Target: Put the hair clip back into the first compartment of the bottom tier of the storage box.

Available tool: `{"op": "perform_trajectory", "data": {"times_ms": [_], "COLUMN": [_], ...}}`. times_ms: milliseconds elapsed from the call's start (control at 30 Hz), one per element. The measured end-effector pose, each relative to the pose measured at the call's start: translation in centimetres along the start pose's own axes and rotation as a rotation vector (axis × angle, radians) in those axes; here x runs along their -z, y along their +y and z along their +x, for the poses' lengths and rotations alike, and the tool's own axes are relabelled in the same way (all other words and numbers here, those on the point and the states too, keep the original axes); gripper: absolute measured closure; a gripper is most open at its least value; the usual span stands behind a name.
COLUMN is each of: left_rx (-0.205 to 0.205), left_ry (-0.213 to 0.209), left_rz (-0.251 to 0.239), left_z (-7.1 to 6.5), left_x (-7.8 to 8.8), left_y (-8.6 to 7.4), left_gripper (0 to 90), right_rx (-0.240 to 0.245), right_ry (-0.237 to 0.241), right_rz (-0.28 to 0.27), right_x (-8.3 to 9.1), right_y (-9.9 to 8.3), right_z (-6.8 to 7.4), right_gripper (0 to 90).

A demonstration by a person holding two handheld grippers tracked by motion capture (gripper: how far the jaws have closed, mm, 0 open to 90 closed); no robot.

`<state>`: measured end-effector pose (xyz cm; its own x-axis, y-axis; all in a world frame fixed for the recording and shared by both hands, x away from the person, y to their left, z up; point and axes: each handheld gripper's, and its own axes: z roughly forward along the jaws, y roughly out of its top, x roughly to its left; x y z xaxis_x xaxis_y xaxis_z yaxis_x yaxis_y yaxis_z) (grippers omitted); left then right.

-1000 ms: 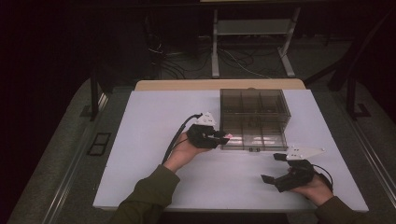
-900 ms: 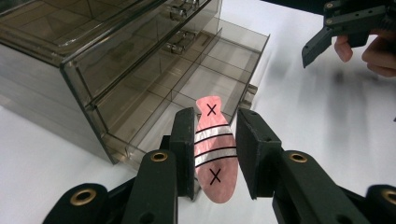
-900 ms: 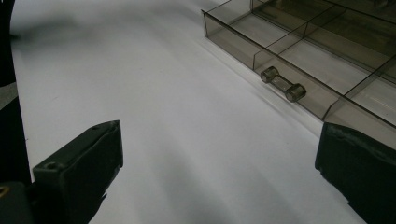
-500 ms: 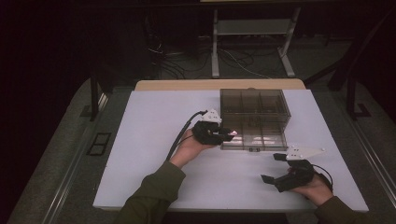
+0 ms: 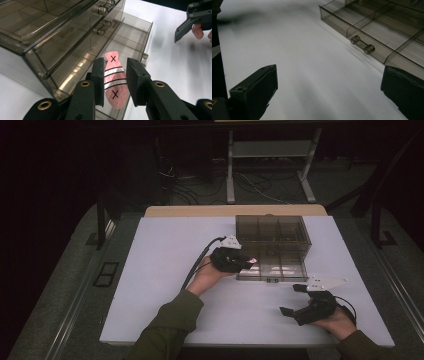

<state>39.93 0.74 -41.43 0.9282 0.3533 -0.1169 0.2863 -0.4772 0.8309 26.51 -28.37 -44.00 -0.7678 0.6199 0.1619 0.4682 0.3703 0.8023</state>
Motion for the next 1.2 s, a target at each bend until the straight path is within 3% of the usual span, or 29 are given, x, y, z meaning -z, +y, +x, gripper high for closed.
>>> {"op": "perform_trajectory", "data": {"times_ms": [167, 367, 700, 1200], "left_rx": [-0.013, 0.008, 0.008, 0.022], "left_ry": [0.004, 0.022, 0.033, 0.029], "left_rz": [0.002, 0.008, 0.067, 0.068], "left_z": [0.2, 0.3, 0.3, 0.4], "left_x": [-0.8, -1.8, -2.8, -2.8], "left_y": [-0.1, -0.6, -1.2, -1.3], "left_gripper": [67.6, 67.6, 67.5, 64.6], "right_rx": [0.002, 0.001, 0.005, 0.005], "right_ry": [0.0, 0.001, 0.005, 0.008], "right_rz": [0.0, -0.002, 0.001, 0.003], "right_x": [0.1, 0.0, 0.1, 0.0], "right_y": [0.0, 0.0, 0.0, 0.0], "right_z": [0.0, 0.0, 0.0, 0.0], "right_gripper": [0.4, 0.4, 0.4, 0.4]}}
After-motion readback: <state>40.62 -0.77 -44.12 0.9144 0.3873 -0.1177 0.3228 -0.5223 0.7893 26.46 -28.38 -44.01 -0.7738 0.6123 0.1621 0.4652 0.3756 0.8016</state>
